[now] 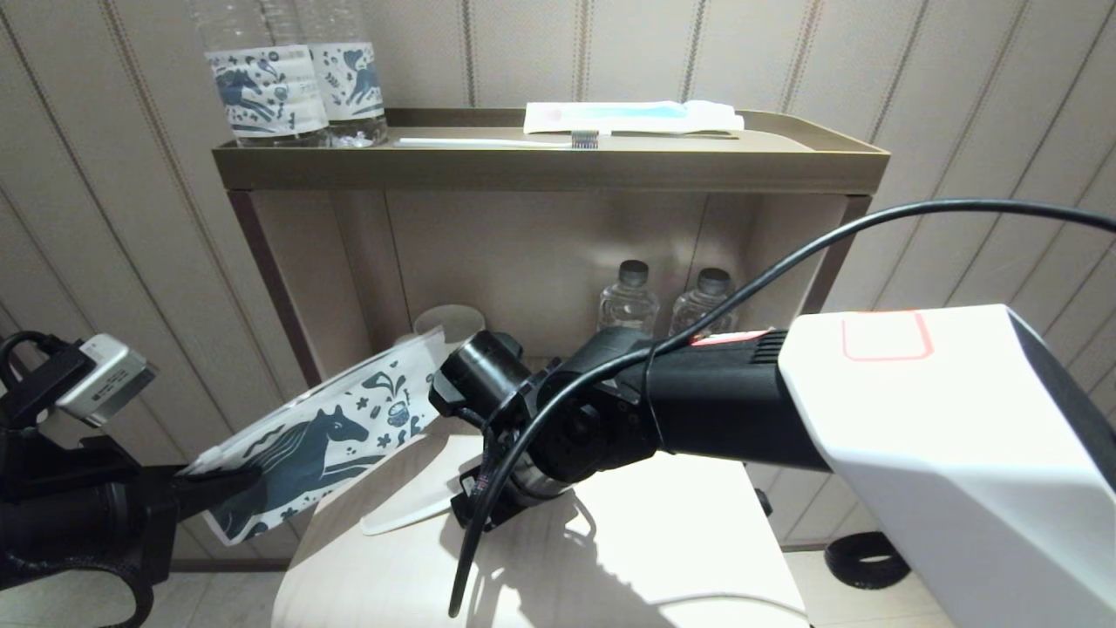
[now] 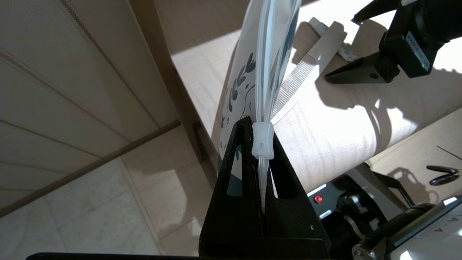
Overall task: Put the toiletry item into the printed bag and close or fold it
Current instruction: Pick up the toothpaste
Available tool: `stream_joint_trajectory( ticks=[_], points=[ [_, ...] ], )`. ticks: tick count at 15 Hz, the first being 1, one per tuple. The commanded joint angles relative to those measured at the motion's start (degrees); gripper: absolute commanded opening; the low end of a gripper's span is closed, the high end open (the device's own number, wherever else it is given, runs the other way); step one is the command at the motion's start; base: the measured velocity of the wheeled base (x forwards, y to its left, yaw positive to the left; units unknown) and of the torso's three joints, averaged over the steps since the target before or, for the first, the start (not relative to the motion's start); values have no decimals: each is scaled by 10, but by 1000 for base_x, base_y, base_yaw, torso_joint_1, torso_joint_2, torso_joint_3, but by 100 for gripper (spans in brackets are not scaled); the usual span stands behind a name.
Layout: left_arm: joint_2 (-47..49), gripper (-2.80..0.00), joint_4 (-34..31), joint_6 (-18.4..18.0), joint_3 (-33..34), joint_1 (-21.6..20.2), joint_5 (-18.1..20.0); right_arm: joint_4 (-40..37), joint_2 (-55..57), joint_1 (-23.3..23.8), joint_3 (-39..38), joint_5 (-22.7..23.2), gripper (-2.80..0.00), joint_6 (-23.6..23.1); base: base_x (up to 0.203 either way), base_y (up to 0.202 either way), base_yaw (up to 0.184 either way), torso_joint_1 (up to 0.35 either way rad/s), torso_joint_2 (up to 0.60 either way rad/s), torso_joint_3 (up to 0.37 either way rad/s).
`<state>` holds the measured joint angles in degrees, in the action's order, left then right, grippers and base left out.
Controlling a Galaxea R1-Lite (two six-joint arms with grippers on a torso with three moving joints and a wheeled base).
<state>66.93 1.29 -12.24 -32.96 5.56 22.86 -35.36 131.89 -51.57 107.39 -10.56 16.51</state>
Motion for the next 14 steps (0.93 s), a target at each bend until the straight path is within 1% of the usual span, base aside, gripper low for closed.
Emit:
stream_joint_trajectory(
  ticks=[1,2,10,14],
  points=[
    [2,-280,0,-1,0,0,3,-1,6,0,3,-2,0,1,0,0,0,0,0,0],
    [2,-280,0,-1,0,0,3,-1,6,0,2,-1,-280,1,0,0,0,0,0,0],
    [1,-280,-1,-2,4,1,5,0,6,2,4,4,-280,0,0,0,0,0,0,0],
    [1,-280,-1,-4,7,1,17,1,6,2,4,4,-280,1,0,0,0,0,0,0]
  ],
)
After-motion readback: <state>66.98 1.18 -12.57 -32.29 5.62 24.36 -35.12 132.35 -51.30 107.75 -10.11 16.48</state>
